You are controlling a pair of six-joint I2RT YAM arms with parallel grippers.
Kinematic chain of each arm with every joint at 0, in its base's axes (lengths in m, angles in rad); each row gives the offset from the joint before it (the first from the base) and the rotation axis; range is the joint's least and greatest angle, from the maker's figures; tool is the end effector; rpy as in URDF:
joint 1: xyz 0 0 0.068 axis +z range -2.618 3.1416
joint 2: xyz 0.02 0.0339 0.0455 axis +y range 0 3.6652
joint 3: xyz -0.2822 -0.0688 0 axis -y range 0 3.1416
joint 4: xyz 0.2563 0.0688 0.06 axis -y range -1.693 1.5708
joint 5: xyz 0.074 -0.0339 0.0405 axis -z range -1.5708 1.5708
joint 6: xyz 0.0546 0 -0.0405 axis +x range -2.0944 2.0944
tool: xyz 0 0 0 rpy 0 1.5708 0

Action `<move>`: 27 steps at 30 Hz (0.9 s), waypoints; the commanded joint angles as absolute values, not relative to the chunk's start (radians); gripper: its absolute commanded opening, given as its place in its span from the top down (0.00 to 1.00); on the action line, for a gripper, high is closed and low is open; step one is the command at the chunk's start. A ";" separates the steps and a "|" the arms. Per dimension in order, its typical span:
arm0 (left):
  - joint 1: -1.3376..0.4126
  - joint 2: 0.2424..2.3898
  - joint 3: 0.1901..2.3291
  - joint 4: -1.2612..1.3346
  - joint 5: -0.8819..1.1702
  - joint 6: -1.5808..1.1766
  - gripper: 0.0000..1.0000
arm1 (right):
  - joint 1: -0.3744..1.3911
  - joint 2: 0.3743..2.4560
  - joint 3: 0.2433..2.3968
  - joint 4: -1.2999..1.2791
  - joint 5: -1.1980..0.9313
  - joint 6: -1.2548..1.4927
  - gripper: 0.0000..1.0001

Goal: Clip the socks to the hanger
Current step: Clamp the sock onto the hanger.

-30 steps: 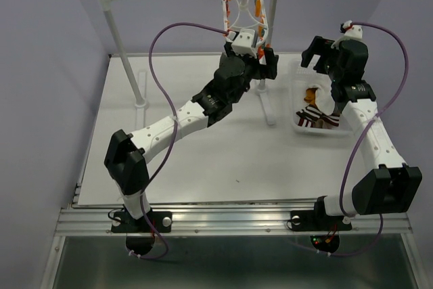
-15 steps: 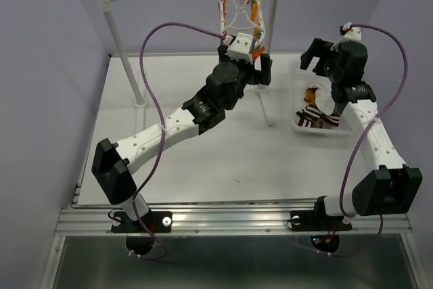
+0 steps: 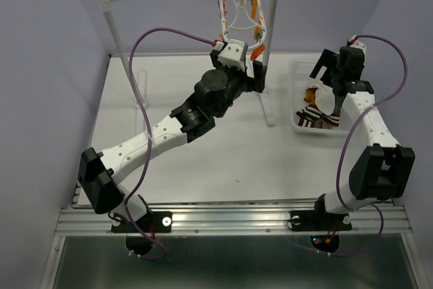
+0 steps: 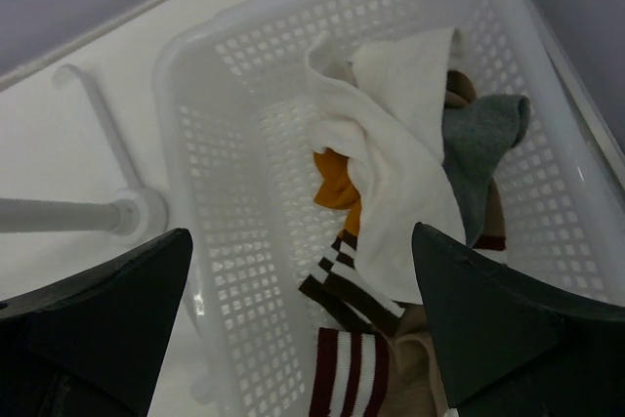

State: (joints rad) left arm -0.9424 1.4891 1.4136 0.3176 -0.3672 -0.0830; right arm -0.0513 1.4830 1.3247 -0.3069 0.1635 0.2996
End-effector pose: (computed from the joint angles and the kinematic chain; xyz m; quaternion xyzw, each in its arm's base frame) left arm 0.2383 -0.2946 0.4652 0.1219 0.6110 -0.2816 0.7298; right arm 0.3711 -0.0280 0.3561 0.1903 0.8277 -0.0042 0.5279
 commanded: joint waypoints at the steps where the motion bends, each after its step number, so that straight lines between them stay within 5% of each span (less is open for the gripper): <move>1: -0.948 1.453 1.397 0.373 -0.376 -0.057 0.01 | -0.077 1.554 1.321 -0.342 0.323 0.282 0.00; 8: -0.946 1.440 1.373 0.376 -0.373 -0.057 0.01 | -0.115 1.672 1.377 -0.341 0.255 0.270 0.01; 14: -0.946 1.425 1.348 0.387 -0.376 -0.060 0.01 | -0.115 1.743 1.381 -0.341 0.264 0.270 0.12; 27: -0.946 1.433 1.330 0.393 -0.367 -0.094 0.01 | -0.238 1.683 1.333 -0.345 0.265 0.275 0.07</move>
State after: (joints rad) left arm -0.9424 1.4593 1.3338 0.3317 -0.3664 -0.0834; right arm -0.1734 1.7397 1.3323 -0.3588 0.2764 0.2619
